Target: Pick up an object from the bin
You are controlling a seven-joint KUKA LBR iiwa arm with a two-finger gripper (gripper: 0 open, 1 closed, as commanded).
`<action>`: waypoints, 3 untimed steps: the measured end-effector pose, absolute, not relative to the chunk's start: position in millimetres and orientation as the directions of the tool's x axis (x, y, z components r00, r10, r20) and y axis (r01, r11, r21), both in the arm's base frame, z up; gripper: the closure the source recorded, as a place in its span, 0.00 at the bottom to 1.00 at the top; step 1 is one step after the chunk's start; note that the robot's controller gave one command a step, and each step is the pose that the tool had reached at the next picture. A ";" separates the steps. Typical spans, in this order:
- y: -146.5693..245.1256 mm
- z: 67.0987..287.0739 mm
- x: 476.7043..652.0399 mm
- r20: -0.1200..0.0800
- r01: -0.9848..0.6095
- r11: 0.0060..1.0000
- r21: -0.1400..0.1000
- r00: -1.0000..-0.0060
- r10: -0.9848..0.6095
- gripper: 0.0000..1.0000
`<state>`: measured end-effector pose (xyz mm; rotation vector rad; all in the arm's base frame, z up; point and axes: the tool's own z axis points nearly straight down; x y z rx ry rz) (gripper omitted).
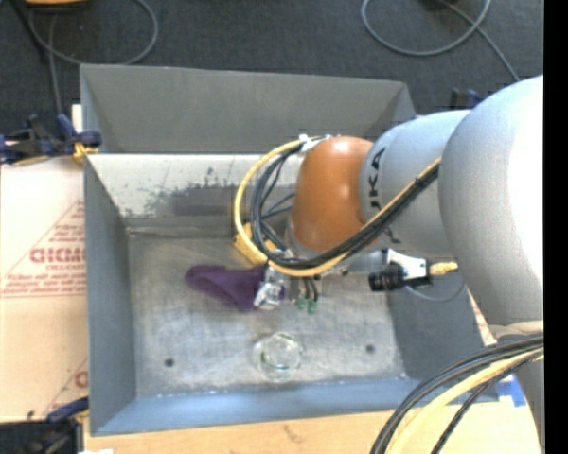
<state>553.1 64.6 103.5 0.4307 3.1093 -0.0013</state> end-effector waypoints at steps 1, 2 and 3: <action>67.2 126.2 563.9 0.007 0.139 0.990 -0.003 -0.990 0.139 1.00; 83.0 183.5 580.1 -0.002 -0.073 0.997 -0.001 -0.997 -0.073 1.00; 77.4 190.9 583.8 -0.016 -0.014 1.000 0.002 -1.000 -0.014 1.00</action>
Offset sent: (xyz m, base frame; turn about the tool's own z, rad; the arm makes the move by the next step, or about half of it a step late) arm 0.0340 0.0354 0.1183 -0.3089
